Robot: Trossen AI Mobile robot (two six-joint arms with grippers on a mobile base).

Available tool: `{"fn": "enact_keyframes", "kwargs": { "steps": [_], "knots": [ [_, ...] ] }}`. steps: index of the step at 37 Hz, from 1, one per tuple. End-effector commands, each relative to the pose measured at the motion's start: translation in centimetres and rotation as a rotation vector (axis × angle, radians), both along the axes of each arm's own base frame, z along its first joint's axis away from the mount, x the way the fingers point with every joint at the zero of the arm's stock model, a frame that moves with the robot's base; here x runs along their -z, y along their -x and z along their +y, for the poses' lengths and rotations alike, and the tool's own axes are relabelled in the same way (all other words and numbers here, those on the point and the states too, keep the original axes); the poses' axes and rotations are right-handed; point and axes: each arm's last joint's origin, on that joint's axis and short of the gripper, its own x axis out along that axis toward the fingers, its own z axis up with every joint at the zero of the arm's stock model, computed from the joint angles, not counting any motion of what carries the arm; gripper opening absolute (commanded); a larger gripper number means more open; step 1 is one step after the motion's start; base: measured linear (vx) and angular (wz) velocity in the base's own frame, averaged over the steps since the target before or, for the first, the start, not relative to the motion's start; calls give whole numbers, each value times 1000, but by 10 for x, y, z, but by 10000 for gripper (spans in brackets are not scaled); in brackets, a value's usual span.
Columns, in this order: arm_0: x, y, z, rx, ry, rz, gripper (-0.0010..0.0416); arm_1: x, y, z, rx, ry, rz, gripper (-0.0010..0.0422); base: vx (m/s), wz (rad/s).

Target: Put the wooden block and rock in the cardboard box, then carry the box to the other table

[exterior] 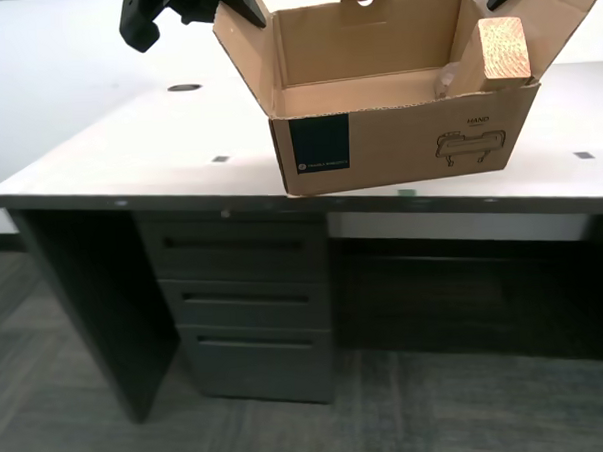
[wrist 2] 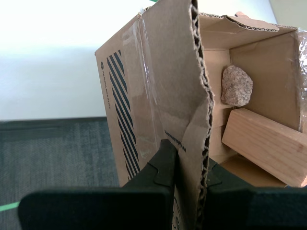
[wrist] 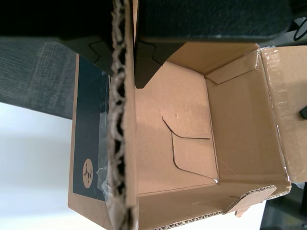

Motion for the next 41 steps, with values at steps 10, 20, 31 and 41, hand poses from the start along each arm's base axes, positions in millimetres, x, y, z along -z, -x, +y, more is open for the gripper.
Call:
{"fn": "enact_keyframes", "kwargs": {
  "steps": [10, 20, 31, 41],
  "knots": [
    [1, 6, 1, -22, -2, 59, -1, -4, 6, -4, 39, 16, -6, -1, -4, 328],
    [2, 8, 0, -22, 1, 83, -1, -5, 4, -4, -11, 22, -11, -1, 2, 343],
    [3, 10, 0, -18, 12, 100, -1, -7, 4, -2, -41, -4, -46, -1, -1, 454],
    [4, 11, 0, -6, 7, 120, -1, -18, 9, 1, -33, 17, -90, -1, 29, 520]
  ]
}}
